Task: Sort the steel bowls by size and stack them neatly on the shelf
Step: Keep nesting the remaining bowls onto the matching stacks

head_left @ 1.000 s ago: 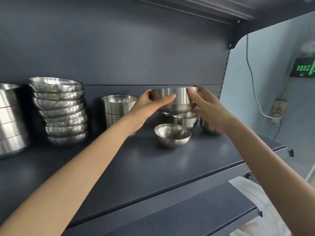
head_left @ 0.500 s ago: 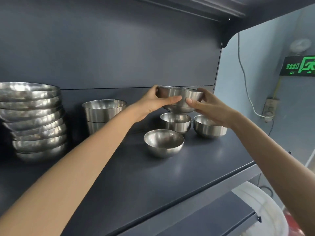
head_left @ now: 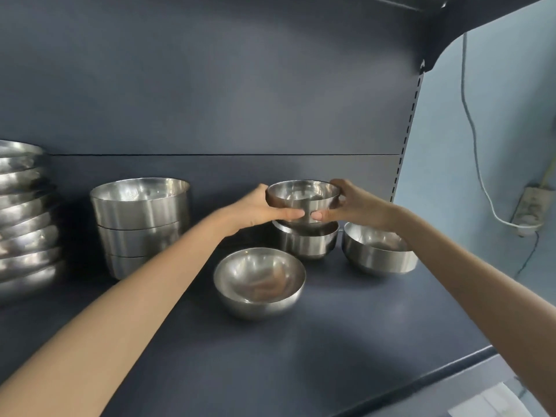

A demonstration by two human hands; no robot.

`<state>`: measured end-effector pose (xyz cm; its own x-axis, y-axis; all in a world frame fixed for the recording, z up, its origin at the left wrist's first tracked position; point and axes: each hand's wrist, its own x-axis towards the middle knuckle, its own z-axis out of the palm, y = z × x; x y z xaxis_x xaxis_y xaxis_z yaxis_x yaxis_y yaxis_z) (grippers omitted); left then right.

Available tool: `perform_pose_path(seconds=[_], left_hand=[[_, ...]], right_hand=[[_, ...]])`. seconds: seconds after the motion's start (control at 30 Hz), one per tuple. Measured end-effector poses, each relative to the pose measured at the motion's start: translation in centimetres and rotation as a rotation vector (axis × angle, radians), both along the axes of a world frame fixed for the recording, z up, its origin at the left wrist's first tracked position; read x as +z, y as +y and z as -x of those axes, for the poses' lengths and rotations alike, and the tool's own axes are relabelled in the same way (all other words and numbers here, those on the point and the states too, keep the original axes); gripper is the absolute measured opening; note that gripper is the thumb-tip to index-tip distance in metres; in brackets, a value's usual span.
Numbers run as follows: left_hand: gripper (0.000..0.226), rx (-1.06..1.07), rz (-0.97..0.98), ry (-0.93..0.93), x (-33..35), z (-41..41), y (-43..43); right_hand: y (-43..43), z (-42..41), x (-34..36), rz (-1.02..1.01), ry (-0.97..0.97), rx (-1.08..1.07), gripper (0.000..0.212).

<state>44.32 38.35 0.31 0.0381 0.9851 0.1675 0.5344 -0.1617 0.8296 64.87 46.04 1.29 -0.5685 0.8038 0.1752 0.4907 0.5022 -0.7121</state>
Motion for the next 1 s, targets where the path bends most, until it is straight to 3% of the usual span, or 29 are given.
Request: perform_pose_path(seconds=[0.07, 0.23, 0.47, 0.63, 0.77, 0.9, 1.0], left_hand=[[0.024, 0.033, -0.008, 0.001, -0.8, 0.1, 0.3], [0.026, 0.07, -0.008, 0.003, -1.8, -0.1, 1.0], [0.024, 0.052, -0.01, 0.003, -2.0, -0.4, 1.4], [0.032, 0.055, 0.001, 0.041, -2.0, 0.3, 1.6], [0.034, 0.048, 0.019, 0.034, -2.2, 0.7, 1.3], [0.082, 0.08, 0.043, -0.012, -2.7, 1.5, 1.2], [0.101, 0.08, 0.055, -0.051, -3.3, 2.1, 1.5]], right_hand=[[0.9, 0.1, -0.4, -0.014, -0.08, 0.008, 0.077], [2.3, -0.2, -1.2, -0.035, -0.165, 0.032, 0.098], [3.2, -0.6, -1.6, -0.027, -0.187, 0.084, 0.09], [3.2, -0.2, -1.6, -0.015, -0.231, 0.091, 0.096], [2.9, 0.1, -1.7, -0.016, -0.237, 0.099, 0.08], [2.6, 0.8, -1.8, 0.021, -0.228, 0.101, 0.085], [2.1, 1.7, -2.1, 0.1, -0.141, 0.107, 0.088]])
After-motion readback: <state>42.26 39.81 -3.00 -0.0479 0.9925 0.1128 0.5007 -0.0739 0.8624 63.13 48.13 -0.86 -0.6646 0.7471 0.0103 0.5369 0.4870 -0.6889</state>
